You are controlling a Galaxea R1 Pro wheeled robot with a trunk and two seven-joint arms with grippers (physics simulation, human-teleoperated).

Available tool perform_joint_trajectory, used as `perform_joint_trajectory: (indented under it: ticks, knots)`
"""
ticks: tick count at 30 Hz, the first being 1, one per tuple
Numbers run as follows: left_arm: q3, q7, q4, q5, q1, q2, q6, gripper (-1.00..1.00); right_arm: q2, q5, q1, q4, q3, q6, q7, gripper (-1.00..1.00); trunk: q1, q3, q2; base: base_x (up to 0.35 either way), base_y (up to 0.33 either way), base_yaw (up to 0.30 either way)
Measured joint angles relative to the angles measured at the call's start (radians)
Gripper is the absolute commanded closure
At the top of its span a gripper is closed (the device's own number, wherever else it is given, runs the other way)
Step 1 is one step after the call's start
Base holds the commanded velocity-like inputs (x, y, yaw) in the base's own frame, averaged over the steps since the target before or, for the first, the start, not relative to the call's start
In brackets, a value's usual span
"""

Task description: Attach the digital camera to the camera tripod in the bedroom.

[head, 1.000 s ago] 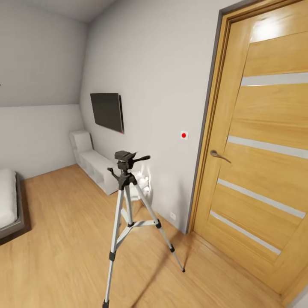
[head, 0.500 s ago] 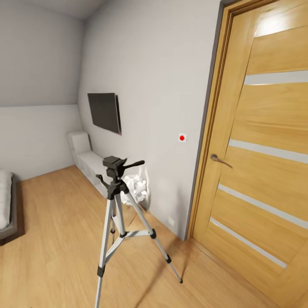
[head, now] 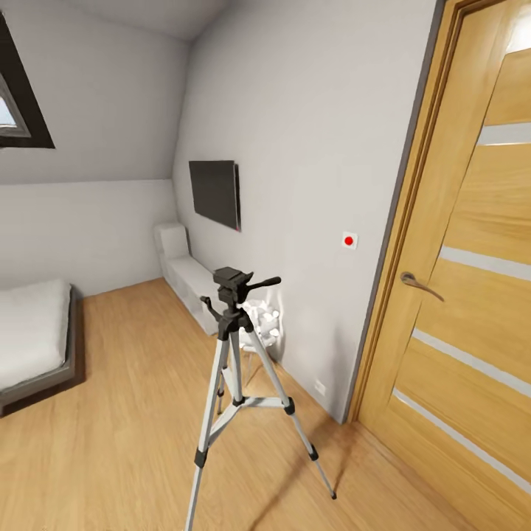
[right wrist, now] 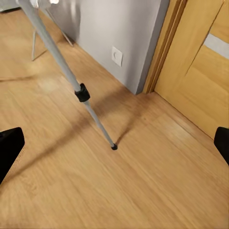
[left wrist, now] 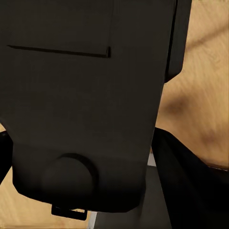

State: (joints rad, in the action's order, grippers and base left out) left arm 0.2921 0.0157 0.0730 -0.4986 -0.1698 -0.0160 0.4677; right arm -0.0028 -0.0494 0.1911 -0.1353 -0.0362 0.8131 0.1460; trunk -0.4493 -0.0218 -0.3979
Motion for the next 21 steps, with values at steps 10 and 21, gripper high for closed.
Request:
perform_joint_trajectory:
  ticks: [10,21]
  knots:
    - [0.000,0.000,0.000,0.000,0.000,0.001,0.000,1.00,0.000,0.000,0.000,0.000,0.000,0.000,0.000,-1.00,0.000,0.000,0.000,0.143,-0.070,0.285]
    - [0.001,0.000,0.000,0.000,0.000,0.001,0.000,1.00,0.000,0.000,0.000,0.000,-0.001,0.001,-0.003,-1.00,0.000,0.000,0.000,0.240,-0.073,0.031]
